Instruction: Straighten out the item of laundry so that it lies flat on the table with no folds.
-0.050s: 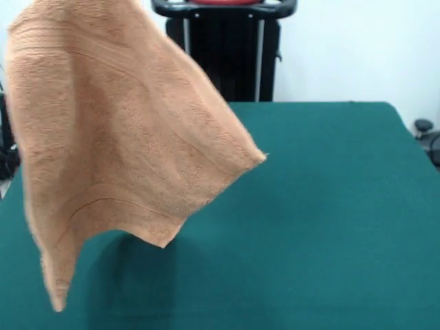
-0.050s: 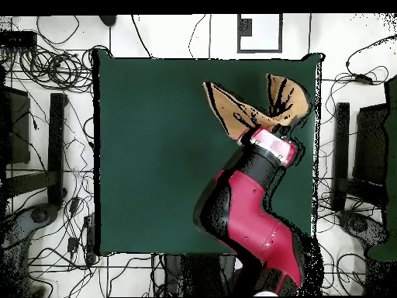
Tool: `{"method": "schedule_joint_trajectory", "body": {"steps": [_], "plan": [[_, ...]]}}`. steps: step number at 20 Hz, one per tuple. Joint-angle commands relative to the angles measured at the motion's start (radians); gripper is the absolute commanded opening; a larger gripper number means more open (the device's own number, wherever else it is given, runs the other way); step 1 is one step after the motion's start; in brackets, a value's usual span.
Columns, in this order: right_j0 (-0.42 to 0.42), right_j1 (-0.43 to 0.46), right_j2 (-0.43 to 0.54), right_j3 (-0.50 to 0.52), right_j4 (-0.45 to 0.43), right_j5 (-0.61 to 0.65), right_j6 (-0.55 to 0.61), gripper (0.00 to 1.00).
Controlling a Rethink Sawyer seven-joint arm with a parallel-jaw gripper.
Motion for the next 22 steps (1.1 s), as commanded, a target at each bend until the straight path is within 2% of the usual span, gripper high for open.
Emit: {"method": "schedule_joint_trajectory", "body": {"steps": [1, 3, 8, 10, 14, 22], "plan": [[-0.064, -0.067, 0.138, -0.14, -0.082, 0.298, 0.047, 0.0], [-0.066, -0.076, 0.135, -0.15, -0.085, 0.332, 0.048, 0.0], [-0.008, 0.012, 0.087, -0.072, -0.018, 0.166, 0.138, 0.0], [-0.003, 0.034, 0.084, -0.073, -0.008, 0.129, 0.15, 0.0], [-0.064, 0.0, 0.143, -0.141, -0.1, 0.226, 0.125, 0.0], [-0.118, -0.03, 0.193, -0.225, -0.149, 0.35, 0.09, 0.0]]}}
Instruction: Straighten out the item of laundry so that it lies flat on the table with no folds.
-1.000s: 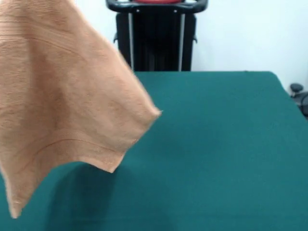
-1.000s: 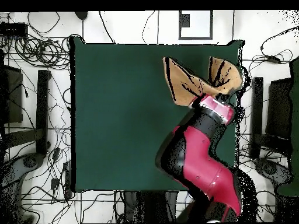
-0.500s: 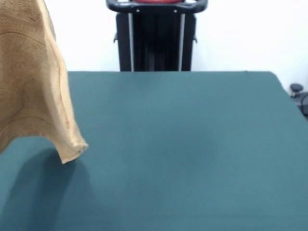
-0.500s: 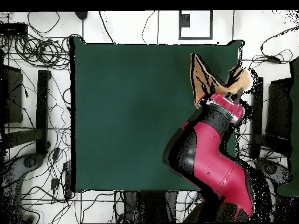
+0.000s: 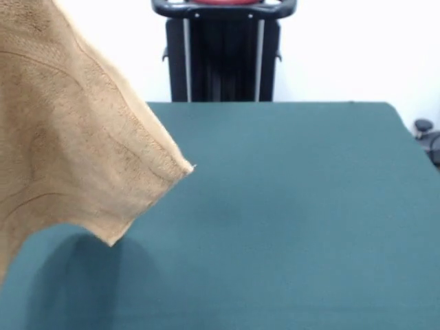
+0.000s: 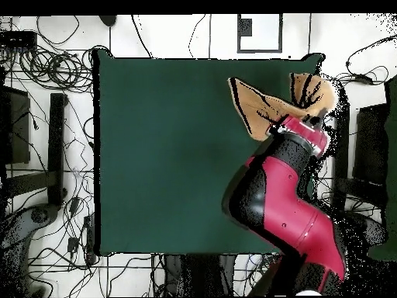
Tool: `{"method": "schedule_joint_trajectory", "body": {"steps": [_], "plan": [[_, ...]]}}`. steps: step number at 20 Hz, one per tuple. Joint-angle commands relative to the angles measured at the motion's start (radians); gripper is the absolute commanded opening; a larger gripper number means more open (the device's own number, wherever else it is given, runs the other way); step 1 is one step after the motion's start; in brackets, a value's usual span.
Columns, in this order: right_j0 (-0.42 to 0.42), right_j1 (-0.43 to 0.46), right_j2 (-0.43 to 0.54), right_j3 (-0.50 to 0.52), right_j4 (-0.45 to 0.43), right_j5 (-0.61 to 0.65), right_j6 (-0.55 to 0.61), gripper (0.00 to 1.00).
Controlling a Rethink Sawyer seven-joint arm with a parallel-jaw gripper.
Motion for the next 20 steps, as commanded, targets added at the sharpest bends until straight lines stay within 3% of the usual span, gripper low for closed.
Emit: {"method": "schedule_joint_trajectory", "body": {"steps": [1, 11, 20], "plan": [[-0.035, 0.003, 0.178, -0.112, -0.05, 0.164, 0.089, 0.0], [-0.086, 0.014, 0.243, -0.203, -0.121, 0.2, 0.087, 0.0], [-0.037, 0.05, 0.181, -0.271, -0.057, 0.239, 0.087, 0.0]]}}
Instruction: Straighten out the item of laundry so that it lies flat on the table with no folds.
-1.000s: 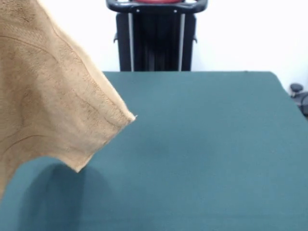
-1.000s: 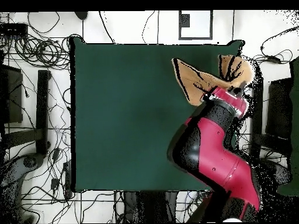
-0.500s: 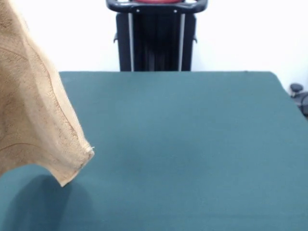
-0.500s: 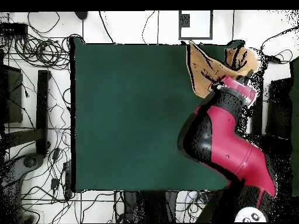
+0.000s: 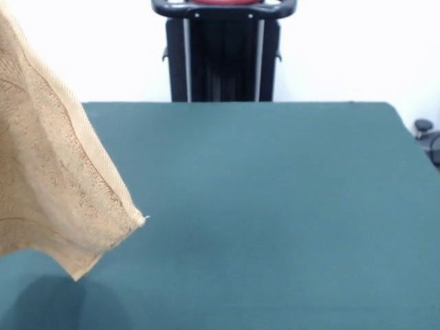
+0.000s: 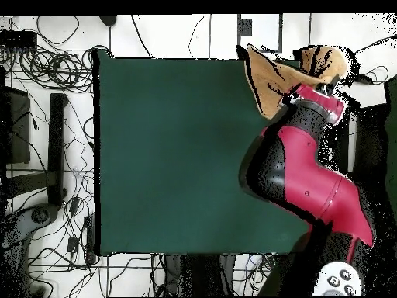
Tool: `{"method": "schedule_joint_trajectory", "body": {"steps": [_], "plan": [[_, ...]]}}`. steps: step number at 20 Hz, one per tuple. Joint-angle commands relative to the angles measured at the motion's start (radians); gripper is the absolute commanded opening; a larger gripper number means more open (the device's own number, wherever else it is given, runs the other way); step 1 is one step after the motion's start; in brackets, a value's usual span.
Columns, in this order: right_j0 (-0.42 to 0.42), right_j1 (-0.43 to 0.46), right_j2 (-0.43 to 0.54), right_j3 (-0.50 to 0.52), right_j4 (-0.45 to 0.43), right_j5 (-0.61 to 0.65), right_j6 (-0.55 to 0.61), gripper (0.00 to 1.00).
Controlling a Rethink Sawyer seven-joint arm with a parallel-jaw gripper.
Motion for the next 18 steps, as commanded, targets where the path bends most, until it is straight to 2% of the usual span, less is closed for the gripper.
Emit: {"method": "schedule_joint_trajectory", "body": {"steps": [1, 6, 10, 14, 18], "plan": [[0.044, 0.038, 0.096, -0.086, 0.033, 0.131, 0.086, 0.0], [-0.002, 0.03, 0.159, -0.152, -0.019, 0.171, 0.067, 0.0], [-0.018, 0.037, 0.189, -0.21, -0.028, 0.224, 0.049, 0.0], [0.024, 0.083, 0.118, -0.264, 0.024, 0.222, 0.054, 0.0], [0.067, 0.139, 0.048, -0.281, 0.074, 0.155, 0.077, 0.0]]}}
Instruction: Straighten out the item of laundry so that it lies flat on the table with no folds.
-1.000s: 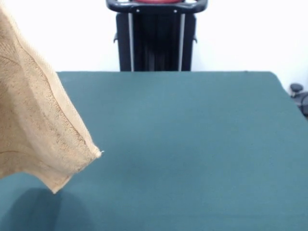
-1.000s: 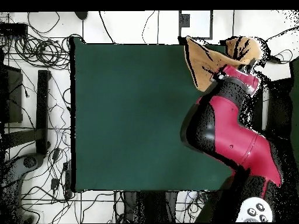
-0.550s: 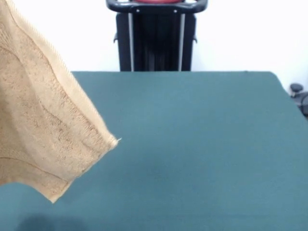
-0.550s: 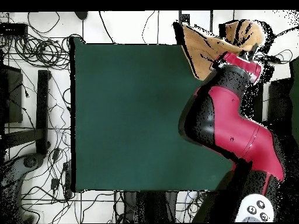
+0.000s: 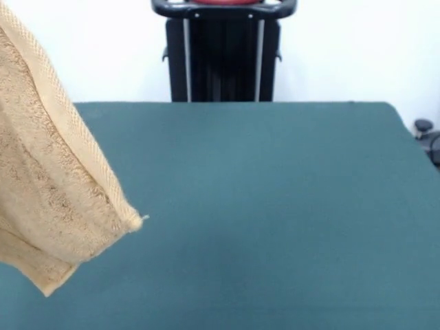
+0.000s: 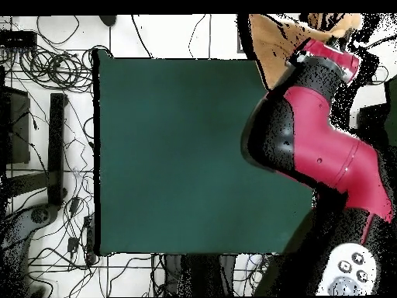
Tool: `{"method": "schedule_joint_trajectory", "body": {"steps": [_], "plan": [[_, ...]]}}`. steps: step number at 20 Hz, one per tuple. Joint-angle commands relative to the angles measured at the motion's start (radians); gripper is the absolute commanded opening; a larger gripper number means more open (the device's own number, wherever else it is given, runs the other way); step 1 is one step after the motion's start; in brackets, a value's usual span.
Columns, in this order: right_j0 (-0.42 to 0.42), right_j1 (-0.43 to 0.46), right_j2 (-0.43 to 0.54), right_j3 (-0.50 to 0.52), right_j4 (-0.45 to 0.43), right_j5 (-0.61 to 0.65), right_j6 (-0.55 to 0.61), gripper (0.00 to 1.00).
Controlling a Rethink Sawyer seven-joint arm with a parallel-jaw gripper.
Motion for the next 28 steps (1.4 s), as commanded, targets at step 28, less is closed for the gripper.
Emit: {"method": "schedule_joint_trajectory", "body": {"steps": [28], "plan": [[0.159, 0.352, -0.169, -0.039, 0.276, -0.156, 0.084, 0.0]]}}
